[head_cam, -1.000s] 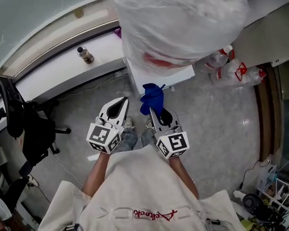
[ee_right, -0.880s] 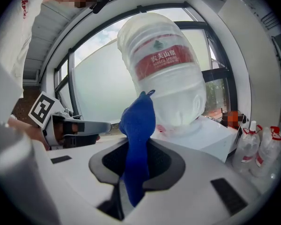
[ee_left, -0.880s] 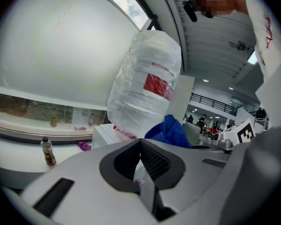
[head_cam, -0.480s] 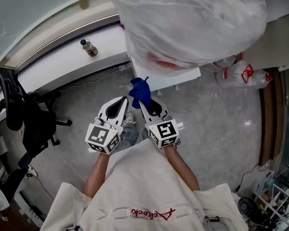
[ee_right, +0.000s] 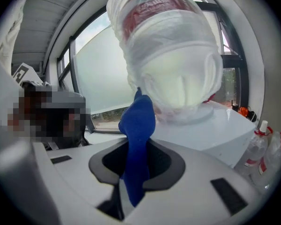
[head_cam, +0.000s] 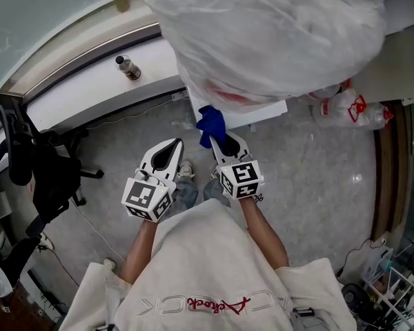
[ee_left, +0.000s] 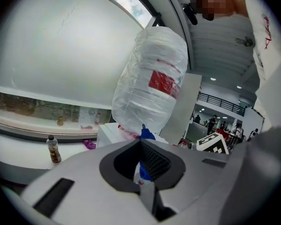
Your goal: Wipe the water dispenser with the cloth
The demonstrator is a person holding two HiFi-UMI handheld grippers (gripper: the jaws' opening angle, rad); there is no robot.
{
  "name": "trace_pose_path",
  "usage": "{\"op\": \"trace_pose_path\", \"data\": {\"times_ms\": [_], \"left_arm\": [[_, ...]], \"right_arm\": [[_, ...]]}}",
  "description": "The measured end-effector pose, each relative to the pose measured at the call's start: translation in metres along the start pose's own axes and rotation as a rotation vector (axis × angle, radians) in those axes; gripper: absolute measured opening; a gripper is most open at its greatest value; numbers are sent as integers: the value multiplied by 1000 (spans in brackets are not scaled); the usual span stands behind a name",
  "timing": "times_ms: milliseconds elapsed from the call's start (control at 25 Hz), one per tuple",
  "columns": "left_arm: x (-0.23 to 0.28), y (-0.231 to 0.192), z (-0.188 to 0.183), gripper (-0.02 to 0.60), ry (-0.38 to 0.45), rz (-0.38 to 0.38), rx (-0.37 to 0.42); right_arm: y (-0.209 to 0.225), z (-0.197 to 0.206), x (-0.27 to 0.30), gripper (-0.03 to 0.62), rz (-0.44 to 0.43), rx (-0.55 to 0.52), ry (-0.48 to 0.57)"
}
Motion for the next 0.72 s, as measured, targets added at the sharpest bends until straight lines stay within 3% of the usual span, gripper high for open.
{"op": "trace_pose_path", "data": {"times_ms": [720], "left_arm": [[26,27,-6,9,-12,19,24]], "right_arm": [[160,-16,-61,91,324,-3,60]]}}
Point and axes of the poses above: the fingertips, and each gripper's own axes: x forward along the fingers, y to its right, z out of its underside, the point moved 10 cm from there along -x, backward along the fingers, and after that the axes turned 4 degrees about y, right-handed, at the moved point
